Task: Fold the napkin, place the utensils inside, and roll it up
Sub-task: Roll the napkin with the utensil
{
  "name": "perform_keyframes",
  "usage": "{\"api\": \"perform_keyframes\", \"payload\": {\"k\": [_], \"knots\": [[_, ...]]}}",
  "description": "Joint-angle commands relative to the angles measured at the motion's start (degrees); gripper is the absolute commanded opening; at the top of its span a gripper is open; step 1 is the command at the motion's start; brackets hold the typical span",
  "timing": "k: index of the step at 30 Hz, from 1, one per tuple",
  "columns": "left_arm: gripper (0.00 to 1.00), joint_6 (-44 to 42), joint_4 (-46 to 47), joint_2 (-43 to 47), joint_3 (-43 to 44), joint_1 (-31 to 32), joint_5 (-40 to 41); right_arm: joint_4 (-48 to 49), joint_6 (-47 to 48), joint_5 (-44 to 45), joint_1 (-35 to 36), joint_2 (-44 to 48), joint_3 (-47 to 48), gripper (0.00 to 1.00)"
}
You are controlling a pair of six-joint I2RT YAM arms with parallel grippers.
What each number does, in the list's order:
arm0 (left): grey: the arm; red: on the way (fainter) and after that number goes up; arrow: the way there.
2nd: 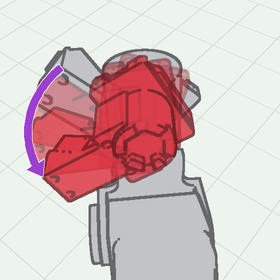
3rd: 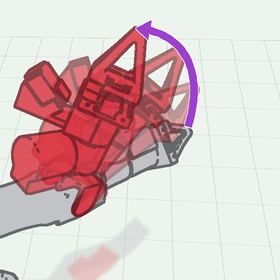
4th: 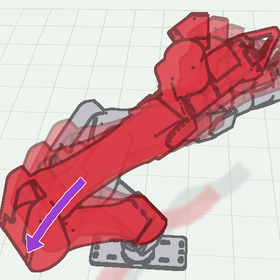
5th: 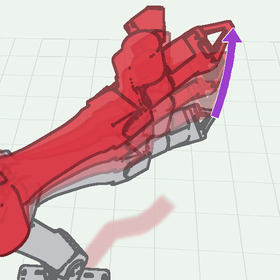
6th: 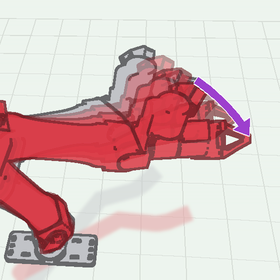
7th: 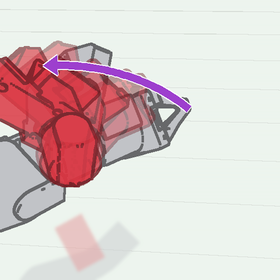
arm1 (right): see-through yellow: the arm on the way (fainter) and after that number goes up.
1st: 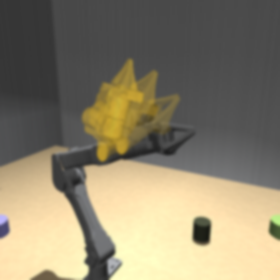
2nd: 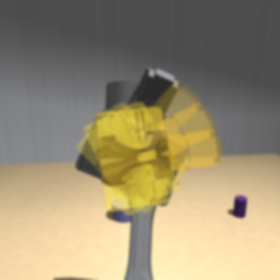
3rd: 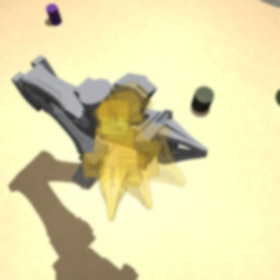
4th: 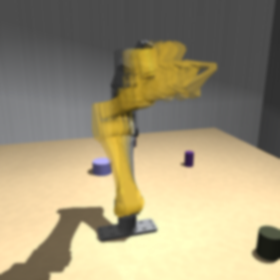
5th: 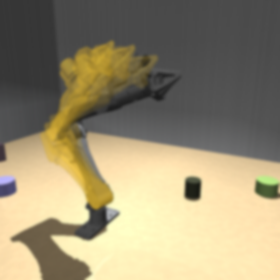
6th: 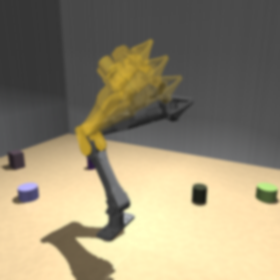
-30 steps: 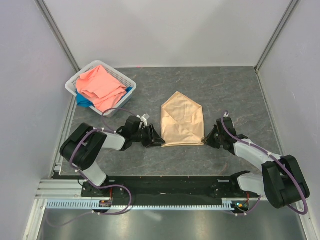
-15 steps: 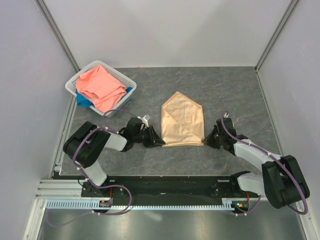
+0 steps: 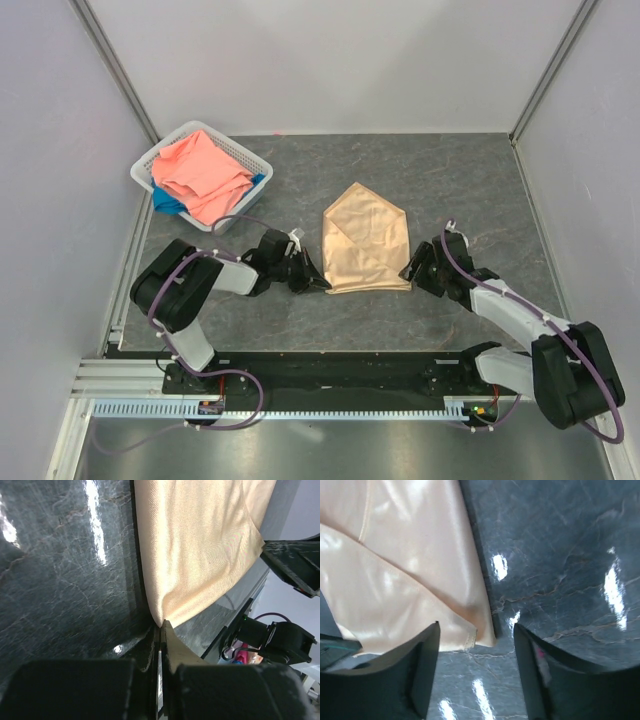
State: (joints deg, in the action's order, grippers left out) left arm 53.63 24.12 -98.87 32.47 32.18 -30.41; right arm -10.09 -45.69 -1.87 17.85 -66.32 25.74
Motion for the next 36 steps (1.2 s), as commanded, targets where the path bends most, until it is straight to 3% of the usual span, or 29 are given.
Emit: {"api": "perform_keyframes", "payload": {"k": [1, 5, 10, 18, 28, 36], "knots": [[0.02, -1.59, -5.74, -0.54, 3.38, -0.89, -3.77, -3.98, 11.05, 6.17, 3.32, 3.92, 5.46, 0.77], [0.02, -2.74, -11.19, 0.52, 5.58, -3.0, -7.28, -2.75, 17.91, 8.98, 10.79, 4.01, 8.27, 0.81], [0.02, -3.61, -15.23, 0.7, 7.86, -5.38, -12.82, 2.35, 23.0, 17.67, 26.34, 2.7, 8.89, 0.82], [0.02, -4.58, -20.34, 0.61, 10.16, -8.45, -18.62, 11.82, 36.45, 34.89, 49.01, -8.54, 13.19, 0.83], [0.02, -5.72, -22.53, 0.61, 10.68, -10.04, -20.12, 19.13, 44.55, 50.37, 56.77, -22.79, 16.36, 0.85], [0.02, -7.48, -25.25, 0.52, 11.56, -10.56, -20.74, 23.88, 49.64, 49.42, 56.51, -27.71, 16.63, 0.85]]}}
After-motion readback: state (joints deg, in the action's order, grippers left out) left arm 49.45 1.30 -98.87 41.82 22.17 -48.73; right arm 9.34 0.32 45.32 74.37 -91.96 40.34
